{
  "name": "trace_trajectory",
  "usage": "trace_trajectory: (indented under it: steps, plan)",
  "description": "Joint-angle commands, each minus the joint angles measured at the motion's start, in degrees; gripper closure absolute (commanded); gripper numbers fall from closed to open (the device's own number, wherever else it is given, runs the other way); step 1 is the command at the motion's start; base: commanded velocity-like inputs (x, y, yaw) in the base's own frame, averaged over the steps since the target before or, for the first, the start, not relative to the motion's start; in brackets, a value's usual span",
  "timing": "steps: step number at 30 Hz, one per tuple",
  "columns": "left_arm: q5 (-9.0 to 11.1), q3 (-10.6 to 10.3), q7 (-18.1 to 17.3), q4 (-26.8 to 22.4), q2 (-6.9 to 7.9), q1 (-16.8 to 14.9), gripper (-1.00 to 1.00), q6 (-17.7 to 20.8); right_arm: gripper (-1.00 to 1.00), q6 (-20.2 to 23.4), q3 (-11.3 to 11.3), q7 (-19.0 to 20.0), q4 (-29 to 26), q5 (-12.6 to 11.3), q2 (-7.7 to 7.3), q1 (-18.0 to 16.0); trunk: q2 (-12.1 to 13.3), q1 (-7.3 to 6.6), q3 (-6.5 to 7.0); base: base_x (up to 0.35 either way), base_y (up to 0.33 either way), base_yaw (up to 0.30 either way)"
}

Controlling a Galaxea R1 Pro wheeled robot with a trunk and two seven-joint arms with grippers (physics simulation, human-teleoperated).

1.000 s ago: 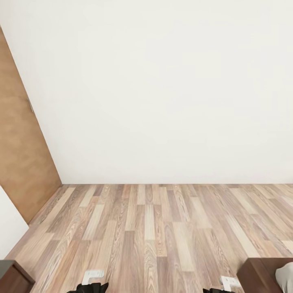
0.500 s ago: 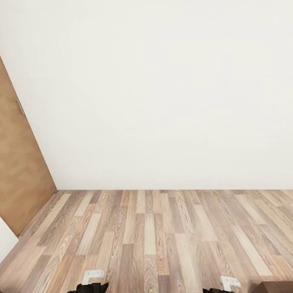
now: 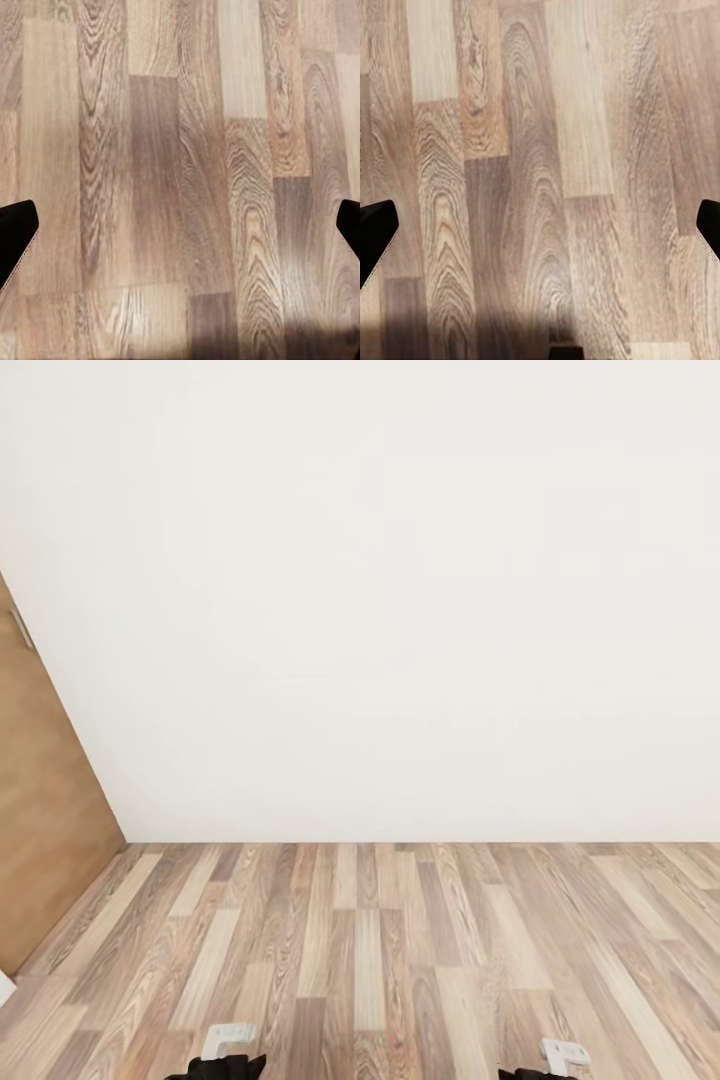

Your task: In the bedroom, move the book from the bed onto either nightstand, and place the two sandals side by side next to the bed.

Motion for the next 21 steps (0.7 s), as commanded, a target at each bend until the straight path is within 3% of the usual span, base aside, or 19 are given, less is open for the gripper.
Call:
trace_trajectory:
  steps: [1, 13, 21]
  plan:
    - [-0.55, 0.49, -0.16, 0.01, 0.01, -0.03, -1.00, -0.16, -1.00, -0.11, -0.17, 0.35, 0.09, -0.48, -0.01, -0.04, -0.03, 0.03, -0.06, 0.332, 0.000, 0.000]
    - [-0.55, 0.49, -0.16, -0.03, 0.01, -0.03, -1.00, -0.16, -1.00, -0.11, -0.17, 0.53, 0.06, -0.36, -0.06, -0.04, -0.03, 0.03, -0.06, 0.332, 0.000, -0.009]
    - [-0.55, 0.49, -0.16, -0.02, 0.01, -0.03, -1.00, -0.16, -1.00, -0.11, -0.17, 0.58, 0.05, -0.36, -0.10, -0.04, -0.03, 0.03, -0.06, 0.196, 0.000, -0.230]
